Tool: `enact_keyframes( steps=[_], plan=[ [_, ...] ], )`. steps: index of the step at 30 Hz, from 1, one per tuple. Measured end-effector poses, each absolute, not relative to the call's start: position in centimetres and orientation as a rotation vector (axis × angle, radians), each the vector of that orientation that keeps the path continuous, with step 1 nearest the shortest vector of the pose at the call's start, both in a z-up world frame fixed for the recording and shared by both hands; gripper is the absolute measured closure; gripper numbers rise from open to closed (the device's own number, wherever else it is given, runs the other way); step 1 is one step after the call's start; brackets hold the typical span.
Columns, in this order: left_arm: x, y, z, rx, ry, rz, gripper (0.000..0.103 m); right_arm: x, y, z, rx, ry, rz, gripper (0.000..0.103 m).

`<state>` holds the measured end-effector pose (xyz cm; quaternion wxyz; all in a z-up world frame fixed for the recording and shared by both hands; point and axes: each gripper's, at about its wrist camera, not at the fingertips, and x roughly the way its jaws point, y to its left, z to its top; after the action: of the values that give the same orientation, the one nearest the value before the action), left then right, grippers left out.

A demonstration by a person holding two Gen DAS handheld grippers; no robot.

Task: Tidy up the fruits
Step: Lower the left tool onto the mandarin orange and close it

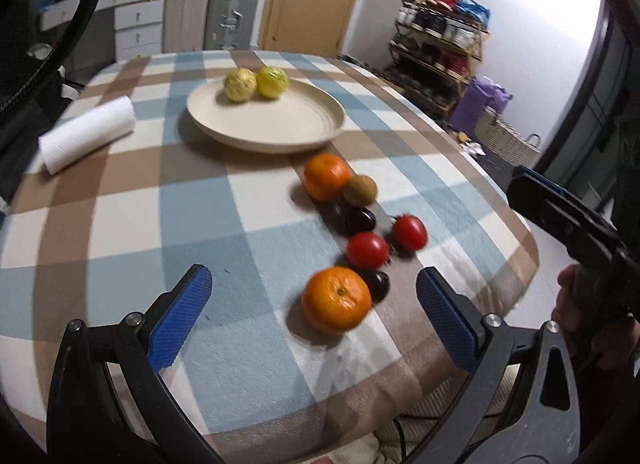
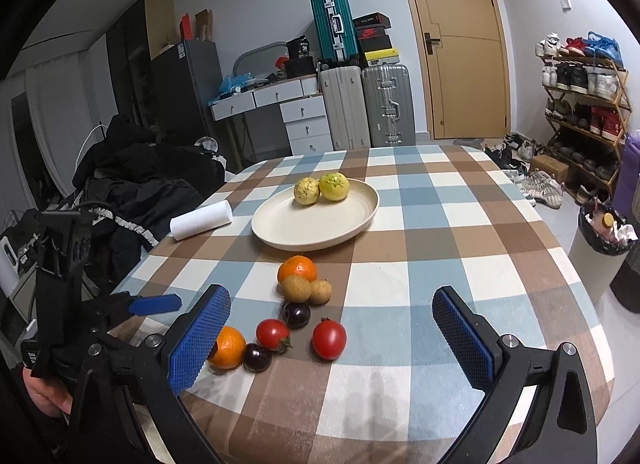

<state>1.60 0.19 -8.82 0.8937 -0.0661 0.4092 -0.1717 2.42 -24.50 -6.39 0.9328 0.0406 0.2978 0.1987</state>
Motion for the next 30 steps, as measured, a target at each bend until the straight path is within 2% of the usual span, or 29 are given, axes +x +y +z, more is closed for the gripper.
enact_keyframes(
  steps=[2, 6, 10, 18, 30],
  plan=[
    [1.7, 0.2, -9.3, -0.150, 0.869, -0.381, 0.003, 2.3, -24.6, -6.4, 0.082, 0.612, 0.403, 0.000],
    [1.7, 0.1, -9.9, -0.168, 0.894, -0.434, 0.023, 2.2, -24.6, -6.7, 0.083, 0.623, 0.405, 0.000],
    [1.5, -0.4, -10.3, -0.161, 0.906, -0.474, 0.039, 2.0, -24.6, -6.9, 0.087, 0.626, 0.419, 0.000],
    [1.7, -0.3, -10.6, -0.132, 0.906, -0.471, 0.065, 1.9, -24.4, -7.1, 0.089, 0.637, 0.429, 0.000],
    [1.4, -0.1, -10.3, -0.126, 0.891, -0.502, 0.066, 2.0, -24.8, -7.6, 0.100, 0.653, 0.420, 0.000]
  ],
)
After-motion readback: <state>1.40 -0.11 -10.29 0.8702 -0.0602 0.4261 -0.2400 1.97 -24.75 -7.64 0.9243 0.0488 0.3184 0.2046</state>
